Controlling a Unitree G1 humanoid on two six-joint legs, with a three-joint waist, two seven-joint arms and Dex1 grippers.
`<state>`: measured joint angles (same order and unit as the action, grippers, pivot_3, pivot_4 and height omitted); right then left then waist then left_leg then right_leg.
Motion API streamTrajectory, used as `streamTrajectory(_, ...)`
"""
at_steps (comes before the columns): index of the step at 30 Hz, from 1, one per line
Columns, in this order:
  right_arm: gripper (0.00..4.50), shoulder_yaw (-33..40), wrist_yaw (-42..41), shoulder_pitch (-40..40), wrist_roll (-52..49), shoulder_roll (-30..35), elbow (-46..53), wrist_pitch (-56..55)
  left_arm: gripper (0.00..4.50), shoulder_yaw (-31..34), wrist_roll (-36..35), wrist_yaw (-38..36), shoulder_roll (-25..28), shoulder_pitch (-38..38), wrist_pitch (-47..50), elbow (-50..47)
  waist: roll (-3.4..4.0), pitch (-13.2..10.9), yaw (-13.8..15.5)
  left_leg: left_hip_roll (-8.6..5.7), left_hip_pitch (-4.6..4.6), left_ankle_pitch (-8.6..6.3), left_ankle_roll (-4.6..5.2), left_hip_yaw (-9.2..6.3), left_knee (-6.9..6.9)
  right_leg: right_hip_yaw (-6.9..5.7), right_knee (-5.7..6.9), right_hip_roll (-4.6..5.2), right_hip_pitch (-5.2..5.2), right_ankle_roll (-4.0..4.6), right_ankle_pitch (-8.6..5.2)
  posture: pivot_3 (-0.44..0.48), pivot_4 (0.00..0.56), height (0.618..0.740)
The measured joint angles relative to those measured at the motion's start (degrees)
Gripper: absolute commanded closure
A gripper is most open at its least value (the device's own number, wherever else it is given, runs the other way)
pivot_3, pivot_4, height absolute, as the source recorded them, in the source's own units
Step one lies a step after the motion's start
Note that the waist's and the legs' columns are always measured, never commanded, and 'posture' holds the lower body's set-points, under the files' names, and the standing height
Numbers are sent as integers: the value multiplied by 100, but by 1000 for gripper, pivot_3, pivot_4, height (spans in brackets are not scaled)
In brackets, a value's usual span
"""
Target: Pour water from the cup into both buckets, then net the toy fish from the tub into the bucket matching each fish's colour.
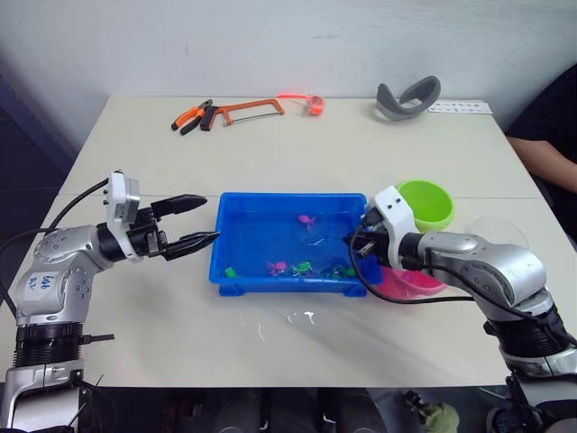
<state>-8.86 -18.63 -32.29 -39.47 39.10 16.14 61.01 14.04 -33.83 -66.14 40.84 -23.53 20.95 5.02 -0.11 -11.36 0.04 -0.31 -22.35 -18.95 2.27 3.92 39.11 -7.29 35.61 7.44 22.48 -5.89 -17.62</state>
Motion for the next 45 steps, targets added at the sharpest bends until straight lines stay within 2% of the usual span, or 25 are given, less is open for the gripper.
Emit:
streamTrajectory(9, 4500, 390, -669, 727, 139, 19, 754, -645, 23, -189, 45, -60, -181, -287, -135, 256, 0, 0, 3, -1, 1, 2, 0, -1, 0, -5, 3, -3, -1, 0, 0, 0, 150, 740)
streamTrajectory(16, 4500, 1180, -910, 1316, 93, 67, 1460, -1052, 23, -370, 48, -190, -296, -371, -198, 280, 0, 0, 27, -4, 1, 3, 2, -3, 0, -5, 3, -4, -2, 0, 0, 0, 150, 740)
streamTrajectory(20, 4500, 1900, -1194, 1971, 91, 322, 1977, -1428, 23, -519, 47, -295, -403, -550, -198, 262, -1, 0, 120, -6, 2, 3, 2, -1, 1, -4, 2, -12, -4, -1, 1, 0, 150, 740)
streamTrajectory(24, 4500, 2911, -1328, 2517, -297, 317, 2339, -1602, 23, -724, 47, -403, -487, -712, -160, 268, -1, 1, 138, -6, 6, 6, 5, -1, 2, -2, 5, -15, -8, -3, 2, 0, 150, 740)
streamTrajectory(27, 4500, 3778, -1528, 3237, -575, 481, 2703, -1606, 23, -903, 44, -487, -662, -915, -118, 256, -1, 1, 166, -9, 5, 8, 7, -8, 2, 0, 4, -14, -13, -3, 2, 0, 150, 740)
streamTrajectory(28, 4500, 4163, -1557, 3548, -710, 475, 2836, -1597, 23, -997, 44, -514, -739, -994, -96, 252, -1, 1, 181, -10, 6, 8, 7, -9, 2, 1, 3, -14, -15, -3, 2, 0, 150, 740)
streamTrajectory(30, 4500, 4427, -1555, 3718, -795, 456, 2912, -1589, 23, -1055, 42, -534, -787, -1027, -93, 234, -1, 1, 193, -11, 7, 8, 8, -9, 2, 3, 3, -14, -16, -4, 2, 0, 150, 740)
streamTrajectory(33, 4500, 5616, -1579, 4734, -1039, 262, 3240, -1609, 23, -1412, 43, -586, -1125, -1240, -4, 122, -3, 2, 193, -13, 19, 10, 11, -14, 2, 16, 2, -14, -33, -7, 4, 0, 150, 740)
streamTrajectory(36, 4500, 6138, -1677, 5336, -1031, 113, 3397, -1753, 23, -1525, 41, -668, -1298, -1309, 3, 46, -3, 2, 168, -13, 29, 10, 11, -12, 2, 45, 1, -17, -40, -7, 4, 0, 150, 740)
streamTrajectory(40, 4500, 6442, -2032, 6293, -486, -201, 3559, -2374, 23, -1680, 64, -747, -1531, -1469, -47, 86, -2, 2, 152, -9, 50, 9, 6, -16, -3, 56, -3, -27, -57, -7, 4, 0, 150, 740)
streamTrajectory(45, 4500, 6192, -2222, 6918, 1075, -729, 3271, -3850, 23, -1886, 291, -729, -1766, -1494, -184, 335, -2, 2, 150, -12, 55, 9, 7, -8, -3, 71, -4, -29, -58, -9, 5, 0, 150, 740)
